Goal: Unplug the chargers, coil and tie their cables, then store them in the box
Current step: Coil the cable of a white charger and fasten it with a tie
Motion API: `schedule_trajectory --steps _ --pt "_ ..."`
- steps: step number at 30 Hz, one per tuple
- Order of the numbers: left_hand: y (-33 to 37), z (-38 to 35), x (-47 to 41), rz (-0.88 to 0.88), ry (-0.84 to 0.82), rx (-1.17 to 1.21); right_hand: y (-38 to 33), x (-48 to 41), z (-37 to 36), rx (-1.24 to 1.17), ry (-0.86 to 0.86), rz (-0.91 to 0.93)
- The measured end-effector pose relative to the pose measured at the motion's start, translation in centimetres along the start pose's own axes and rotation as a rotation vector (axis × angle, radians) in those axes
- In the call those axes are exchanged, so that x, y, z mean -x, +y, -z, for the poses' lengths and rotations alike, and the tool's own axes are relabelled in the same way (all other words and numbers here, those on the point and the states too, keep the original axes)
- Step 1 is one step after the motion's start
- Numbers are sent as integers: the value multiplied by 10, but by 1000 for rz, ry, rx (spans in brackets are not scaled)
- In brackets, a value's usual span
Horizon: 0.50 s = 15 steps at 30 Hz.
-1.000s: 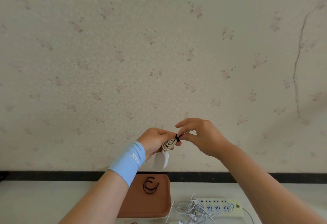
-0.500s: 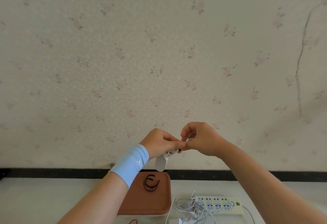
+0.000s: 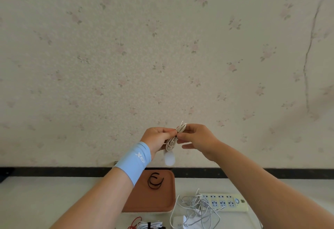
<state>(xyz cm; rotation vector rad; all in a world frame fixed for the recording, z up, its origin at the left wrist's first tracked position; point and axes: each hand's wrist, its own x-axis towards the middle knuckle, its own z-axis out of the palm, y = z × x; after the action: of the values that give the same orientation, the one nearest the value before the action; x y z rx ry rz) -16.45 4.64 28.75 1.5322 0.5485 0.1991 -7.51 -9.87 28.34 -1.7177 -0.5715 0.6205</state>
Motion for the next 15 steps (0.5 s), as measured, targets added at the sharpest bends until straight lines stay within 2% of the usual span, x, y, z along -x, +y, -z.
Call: schedule_trajectory --steps 4,6,9,12,15 --pt "-7 11 0 -57 7 -214 5 -1 -9 93 27 50" --pt "-9 17 1 -100 64 -224 5 -2 -17 53 33 72" --pt "-13 25 6 -79 95 19 11 -6 -29 44 -136 6" --pt "-22 30 10 -12 87 285 29 -10 -45 223 -392 -20" --pt "-39 38 9 28 106 450 44 -14 -62 286 -305 -7"
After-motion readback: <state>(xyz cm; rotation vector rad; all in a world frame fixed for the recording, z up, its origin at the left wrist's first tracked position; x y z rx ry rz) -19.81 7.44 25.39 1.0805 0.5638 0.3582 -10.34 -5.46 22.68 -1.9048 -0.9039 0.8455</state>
